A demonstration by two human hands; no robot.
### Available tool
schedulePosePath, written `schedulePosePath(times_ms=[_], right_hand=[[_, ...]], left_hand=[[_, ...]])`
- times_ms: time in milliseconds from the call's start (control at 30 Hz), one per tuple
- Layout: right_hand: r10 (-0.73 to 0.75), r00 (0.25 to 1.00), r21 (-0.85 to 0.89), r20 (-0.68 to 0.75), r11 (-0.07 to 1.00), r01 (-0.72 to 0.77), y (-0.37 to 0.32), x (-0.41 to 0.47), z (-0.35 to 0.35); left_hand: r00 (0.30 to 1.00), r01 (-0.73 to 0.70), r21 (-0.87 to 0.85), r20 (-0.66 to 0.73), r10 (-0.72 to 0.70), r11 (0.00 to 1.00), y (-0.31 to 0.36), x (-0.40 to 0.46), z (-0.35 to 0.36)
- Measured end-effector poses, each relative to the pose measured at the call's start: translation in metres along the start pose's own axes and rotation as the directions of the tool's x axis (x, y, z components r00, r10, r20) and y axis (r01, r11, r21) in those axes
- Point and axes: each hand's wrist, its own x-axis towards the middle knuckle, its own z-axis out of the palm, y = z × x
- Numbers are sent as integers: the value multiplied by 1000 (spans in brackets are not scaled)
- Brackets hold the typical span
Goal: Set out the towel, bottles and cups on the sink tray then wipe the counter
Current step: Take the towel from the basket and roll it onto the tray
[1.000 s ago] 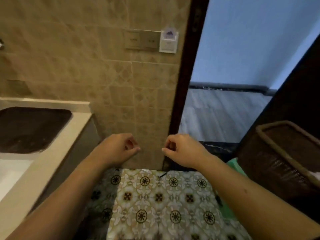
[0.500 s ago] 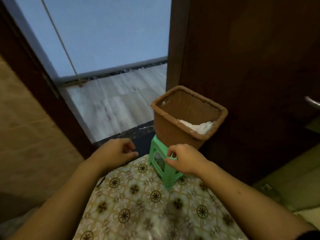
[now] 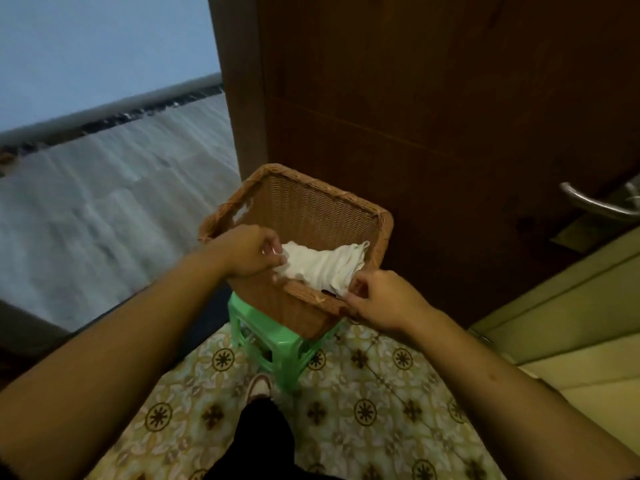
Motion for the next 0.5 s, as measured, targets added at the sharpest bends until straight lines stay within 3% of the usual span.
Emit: schedulePosePath(times_ms=[200,367,500], right_hand=[[189,978,-8,86,982,-189,-4,97,-6],[231,959,-61,162,973,-224,-1,177,4],[302,930,-114,208,952,-283,11,225,24]], left_hand=[[991,-55,-69,120,63,996,-46,132,-7],[934,-40,110,357,-2,993,-83,217,19],[894,-57,42,447,33,997,-102,258,47]])
